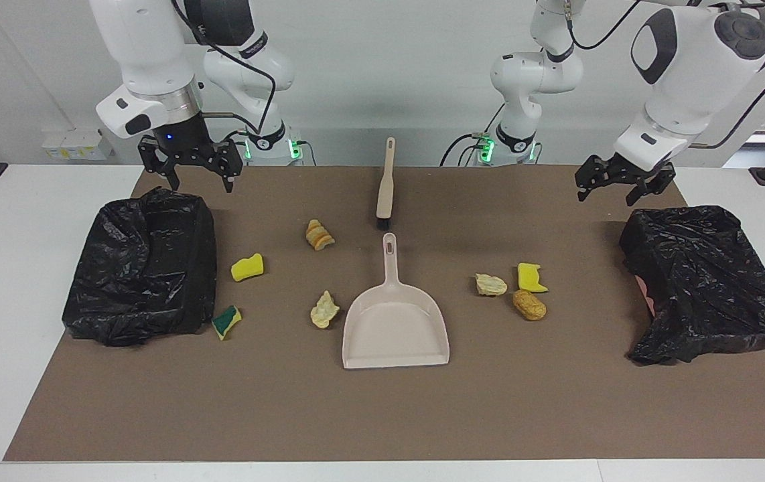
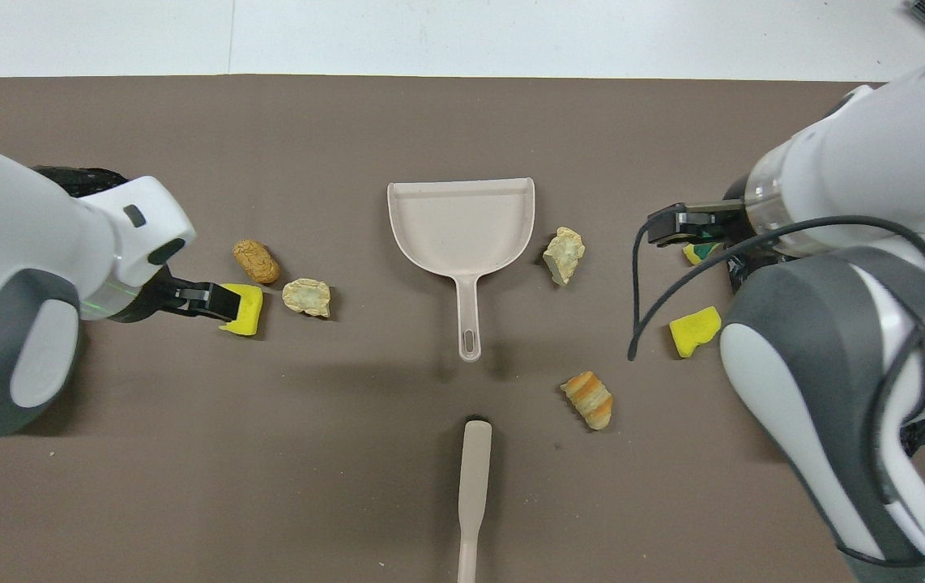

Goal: Sweep and dump trash in bin

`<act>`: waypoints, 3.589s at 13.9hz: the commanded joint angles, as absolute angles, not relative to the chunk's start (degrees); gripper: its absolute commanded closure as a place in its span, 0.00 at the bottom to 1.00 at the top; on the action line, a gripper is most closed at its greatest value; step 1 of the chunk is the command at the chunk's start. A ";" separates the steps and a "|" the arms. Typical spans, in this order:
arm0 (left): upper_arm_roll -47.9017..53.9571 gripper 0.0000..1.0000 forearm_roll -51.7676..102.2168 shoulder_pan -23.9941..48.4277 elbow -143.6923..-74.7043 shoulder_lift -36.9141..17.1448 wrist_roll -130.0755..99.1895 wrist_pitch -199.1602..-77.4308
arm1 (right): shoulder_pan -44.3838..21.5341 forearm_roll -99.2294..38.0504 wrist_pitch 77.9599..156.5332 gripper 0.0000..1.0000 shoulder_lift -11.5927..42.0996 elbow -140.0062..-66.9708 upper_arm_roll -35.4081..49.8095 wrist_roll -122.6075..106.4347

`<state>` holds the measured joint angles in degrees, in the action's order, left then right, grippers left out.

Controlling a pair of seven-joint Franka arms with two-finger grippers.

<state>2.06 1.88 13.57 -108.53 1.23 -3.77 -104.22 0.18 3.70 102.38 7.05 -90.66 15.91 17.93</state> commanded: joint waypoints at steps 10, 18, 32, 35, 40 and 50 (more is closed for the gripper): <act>1.14 0.00 3.34 42.25 -138.85 10.63 -26.95 -131.83 | -15.64 6.06 113.10 0.00 23.80 -86.40 15.73 35.06; 1.41 0.00 3.34 61.95 -141.84 11.69 -48.41 -135.16 | -19.95 5.10 117.42 0.00 28.30 -88.49 15.91 36.21; 1.49 0.22 3.60 64.16 -145.28 10.81 -53.17 -137.90 | -20.92 7.46 119.00 1.00 27.16 -92.91 16.17 36.57; 1.49 0.34 4.66 64.34 -145.28 10.11 -53.35 -137.90 | -20.65 8.52 120.58 1.00 26.63 -92.55 16.00 31.22; 1.49 0.85 4.66 63.90 -145.02 9.93 -53.70 -137.29 | -14.35 8.17 117.69 1.00 21.80 -92.20 16.17 8.90; 0.70 1.00 4.48 42.75 -131.59 10.90 -53.00 -118.68 | -8.44 9.75 105.03 1.00 16.96 -93.51 15.91 -39.52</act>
<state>0.15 4.13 47.11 -134.85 10.37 -53.15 -123.35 -8.88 8.13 105.79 18.56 -91.76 15.61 -32.90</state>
